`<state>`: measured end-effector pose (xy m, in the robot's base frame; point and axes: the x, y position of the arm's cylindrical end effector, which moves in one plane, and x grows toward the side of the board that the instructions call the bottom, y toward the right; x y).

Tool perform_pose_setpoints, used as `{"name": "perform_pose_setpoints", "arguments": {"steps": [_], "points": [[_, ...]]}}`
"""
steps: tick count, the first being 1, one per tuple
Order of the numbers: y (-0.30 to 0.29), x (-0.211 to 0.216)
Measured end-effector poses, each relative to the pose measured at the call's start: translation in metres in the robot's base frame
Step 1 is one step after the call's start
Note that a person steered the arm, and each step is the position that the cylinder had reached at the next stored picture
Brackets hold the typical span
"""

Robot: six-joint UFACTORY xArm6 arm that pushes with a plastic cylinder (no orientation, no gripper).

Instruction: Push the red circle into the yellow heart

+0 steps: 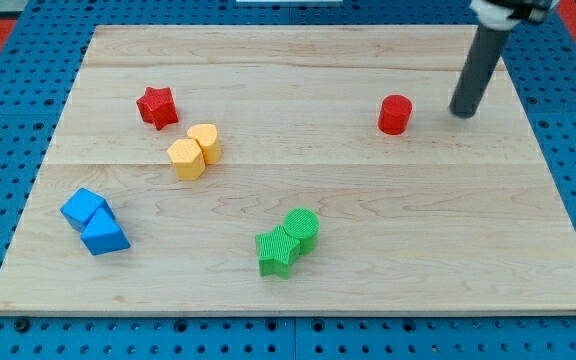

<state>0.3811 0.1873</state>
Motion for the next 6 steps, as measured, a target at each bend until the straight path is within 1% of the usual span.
{"name": "perform_pose_setpoints", "arguments": {"steps": [1,2,3,4,5,6], "points": [[-0.116,0.008],[-0.144,0.004],[-0.046,0.000],[-0.079,-0.043],[-0.167,-0.037],[-0.217,-0.037]]}}
